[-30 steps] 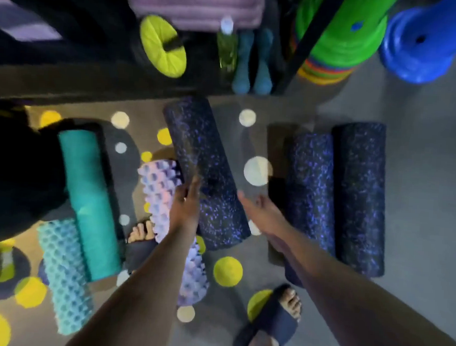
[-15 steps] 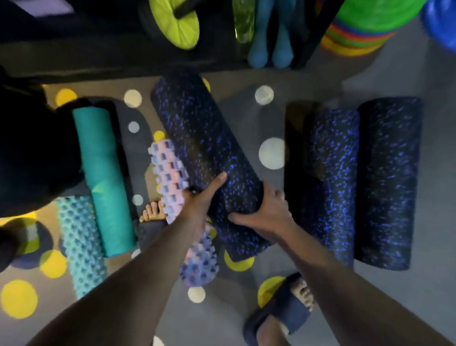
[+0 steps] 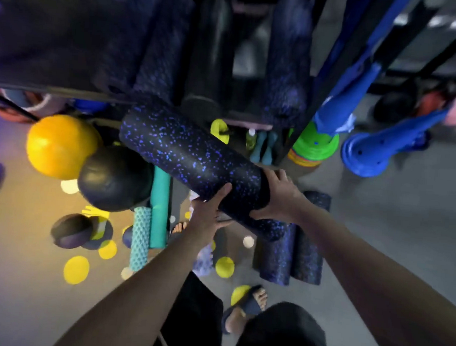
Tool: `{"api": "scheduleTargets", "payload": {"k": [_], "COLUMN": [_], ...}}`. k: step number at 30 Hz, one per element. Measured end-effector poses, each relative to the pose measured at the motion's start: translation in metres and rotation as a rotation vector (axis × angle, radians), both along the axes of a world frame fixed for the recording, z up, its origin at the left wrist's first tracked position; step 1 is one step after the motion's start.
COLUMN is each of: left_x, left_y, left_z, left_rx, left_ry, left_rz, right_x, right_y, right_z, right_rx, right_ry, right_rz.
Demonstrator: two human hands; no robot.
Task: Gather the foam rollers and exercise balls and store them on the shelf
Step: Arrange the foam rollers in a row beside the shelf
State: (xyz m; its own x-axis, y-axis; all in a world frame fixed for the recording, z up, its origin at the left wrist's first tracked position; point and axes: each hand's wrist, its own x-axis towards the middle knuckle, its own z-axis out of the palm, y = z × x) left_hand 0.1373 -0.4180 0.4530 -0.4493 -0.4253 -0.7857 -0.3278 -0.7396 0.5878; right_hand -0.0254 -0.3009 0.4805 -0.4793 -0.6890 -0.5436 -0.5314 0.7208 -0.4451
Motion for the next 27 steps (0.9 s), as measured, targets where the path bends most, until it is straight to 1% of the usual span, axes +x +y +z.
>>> {"api": "scheduleTargets", "payload": {"k": [3, 5, 7, 9, 11, 13, 14, 16, 18, 20, 22, 23, 25, 26, 27], "left_x": [-0.018, -0.033, -0.051, -0.071, -0.096, -0.126, -0.142, -0.179, -0.217, -0.249, -0.274, -0.282, -0.287, -0.286, -0.282], "left_y": [-0.030, -0.056, -0.083, -0.107, -0.134, -0.163, -0.178, -0.211, -0.241, -0.267, -0.288, -0.296, -0.305, -0.308, -0.310], "left_z": [0.040, 0.048, 0.051, 0.049, 0.048, 0.043, 0.041, 0.037, 0.028, 0.017, 0.002, -0.008, -0.027, -0.038, -0.047], "left_rx": [-0.117, -0.192, -0.259, -0.369, -0.530, -0.720, -0.782, -0.851, -0.854, -0.901, -1.010, -1.110, -1.373, -1.435, -1.408], "left_ry": [0.010, 0.017, 0.006, -0.042, -0.045, 0.004, 0.028, 0.046, 0.080, 0.089, 0.086, 0.067, -0.028, -0.070, -0.097], "left_rz": [0.087, 0.137, 0.179, 0.175, 0.082, -0.052, -0.125, -0.252, -0.357, -0.525, -0.752, -0.894, -1.156, -1.238, -1.263], "right_x": [-0.012, -0.018, -0.021, -0.022, -0.024, -0.036, -0.047, -0.076, -0.113, -0.150, -0.183, -0.196, -0.205, -0.205, -0.203], "right_y": [-0.032, -0.055, -0.077, -0.095, -0.114, -0.141, -0.156, -0.186, -0.213, -0.236, -0.255, -0.262, -0.272, -0.275, -0.278], "right_z": [0.029, 0.037, 0.035, 0.027, 0.014, 0.001, -0.007, -0.011, -0.019, -0.028, -0.037, -0.044, -0.057, -0.064, -0.072], "right_rx": [-0.074, -0.131, -0.184, -0.248, -0.371, -0.535, -0.593, -0.659, -0.693, -0.629, -0.464, -0.386, -0.290, -0.266, -0.259], "right_ry": [0.025, 0.018, -0.049, -0.141, -0.261, -0.395, -0.431, -0.448, -0.452, -0.320, -0.131, -0.037, 0.120, 0.181, 0.221], "right_rz": [-0.050, -0.089, -0.174, -0.308, -0.524, -0.770, -0.871, -1.006, -1.086, -1.124, -1.092, -1.026, -0.819, -0.723, -0.658]}}
